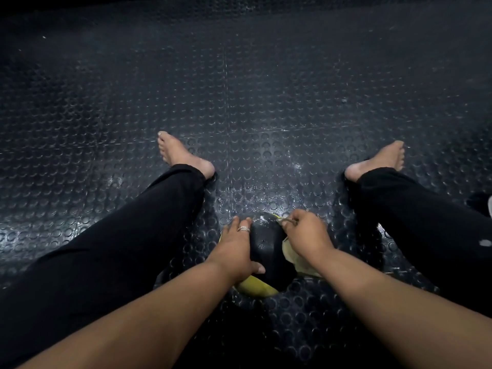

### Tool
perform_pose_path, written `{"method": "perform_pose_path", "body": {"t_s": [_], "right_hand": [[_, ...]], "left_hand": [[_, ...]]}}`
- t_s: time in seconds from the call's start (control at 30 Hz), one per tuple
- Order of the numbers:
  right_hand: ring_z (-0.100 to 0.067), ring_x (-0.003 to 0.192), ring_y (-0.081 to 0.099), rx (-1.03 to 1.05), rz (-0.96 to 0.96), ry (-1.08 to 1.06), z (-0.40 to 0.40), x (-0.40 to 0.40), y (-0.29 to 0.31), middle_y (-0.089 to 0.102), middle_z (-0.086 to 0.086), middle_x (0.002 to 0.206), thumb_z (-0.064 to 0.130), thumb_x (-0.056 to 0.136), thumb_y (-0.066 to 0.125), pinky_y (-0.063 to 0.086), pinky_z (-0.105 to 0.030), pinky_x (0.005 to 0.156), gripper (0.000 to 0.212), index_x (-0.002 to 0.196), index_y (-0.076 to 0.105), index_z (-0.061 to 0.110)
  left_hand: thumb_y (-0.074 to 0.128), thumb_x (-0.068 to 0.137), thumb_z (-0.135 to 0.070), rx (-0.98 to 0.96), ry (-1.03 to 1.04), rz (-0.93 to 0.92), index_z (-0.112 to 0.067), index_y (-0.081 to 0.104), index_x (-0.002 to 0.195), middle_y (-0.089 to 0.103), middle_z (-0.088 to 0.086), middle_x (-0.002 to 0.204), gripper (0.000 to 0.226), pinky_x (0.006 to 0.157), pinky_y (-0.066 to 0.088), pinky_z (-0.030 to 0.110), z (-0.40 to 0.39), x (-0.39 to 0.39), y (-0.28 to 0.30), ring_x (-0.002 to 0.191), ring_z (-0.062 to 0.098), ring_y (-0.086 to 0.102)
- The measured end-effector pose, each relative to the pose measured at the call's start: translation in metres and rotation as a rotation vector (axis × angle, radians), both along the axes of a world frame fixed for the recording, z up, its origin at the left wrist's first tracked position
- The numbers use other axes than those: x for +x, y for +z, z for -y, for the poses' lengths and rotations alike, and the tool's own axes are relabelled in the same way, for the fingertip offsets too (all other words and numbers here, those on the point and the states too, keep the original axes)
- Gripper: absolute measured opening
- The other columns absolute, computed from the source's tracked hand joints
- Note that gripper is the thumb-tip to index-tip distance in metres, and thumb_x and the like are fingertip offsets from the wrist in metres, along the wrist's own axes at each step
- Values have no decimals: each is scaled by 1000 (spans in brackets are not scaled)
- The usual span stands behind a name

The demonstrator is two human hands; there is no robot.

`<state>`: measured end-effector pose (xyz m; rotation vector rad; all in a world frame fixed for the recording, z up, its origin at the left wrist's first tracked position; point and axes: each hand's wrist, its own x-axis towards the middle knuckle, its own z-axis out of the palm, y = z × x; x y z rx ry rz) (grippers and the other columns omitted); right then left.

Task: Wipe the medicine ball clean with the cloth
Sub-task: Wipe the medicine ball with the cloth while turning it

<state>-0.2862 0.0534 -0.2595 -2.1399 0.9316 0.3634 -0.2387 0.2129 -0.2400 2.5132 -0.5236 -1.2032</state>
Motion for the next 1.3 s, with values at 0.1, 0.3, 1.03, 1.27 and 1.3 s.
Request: {"method": "perform_pose_path", "body": {"t_s": [0.1, 0.3, 1.03, 1.27, 1.3], "right_hand": [[-23, 82, 59, 10, -39, 64, 7, 13, -1, 64, -3, 84, 24, 92, 57, 41, -28, 67, 14, 80, 58, 17], [-17, 73, 54, 11, 19, 155, 11, 10, 1, 62, -3, 79, 20, 92, 57, 36, -25, 61, 16, 79, 59, 12], [-20, 77, 61, 140, -5, 169, 39, -15, -6, 66, -4, 77, 23, 86, 66, 45, -28, 69, 22, 66, 57, 20], [-18, 78, 56, 135, -10, 161, 31, 19, -15, 62, -1, 77, 22, 89, 63, 37, -25, 66, 14, 77, 59, 16], [-17, 78, 56, 124, -22, 176, 29, 24, -16, 62, -1, 79, 22, 89, 62, 37, -24, 66, 12, 80, 61, 15]], "left_hand": [[84, 75, -30, 4, -20, -7, -20, -3, 156, -13, 5, 163, 119, 123, 8, 42, -4, -7, 0, 150, 28, -11], [83, 75, -27, 12, 13, 3, -21, 0, 156, -12, 5, 163, 117, 122, 10, 43, 1, -7, -1, 150, 29, -9], [85, 73, -25, 51, -207, 15, -21, 0, 156, -11, 3, 164, 119, 122, 11, 41, 15, 1, 4, 150, 29, -8], [86, 72, -27, 64, -230, 13, -21, -1, 156, -11, 3, 163, 121, 122, 12, 42, 13, 4, 1, 150, 29, -8], [85, 72, -28, 64, -233, 13, -20, -1, 156, -11, 4, 163, 121, 122, 12, 43, 12, 4, 1, 150, 30, -8]]}}
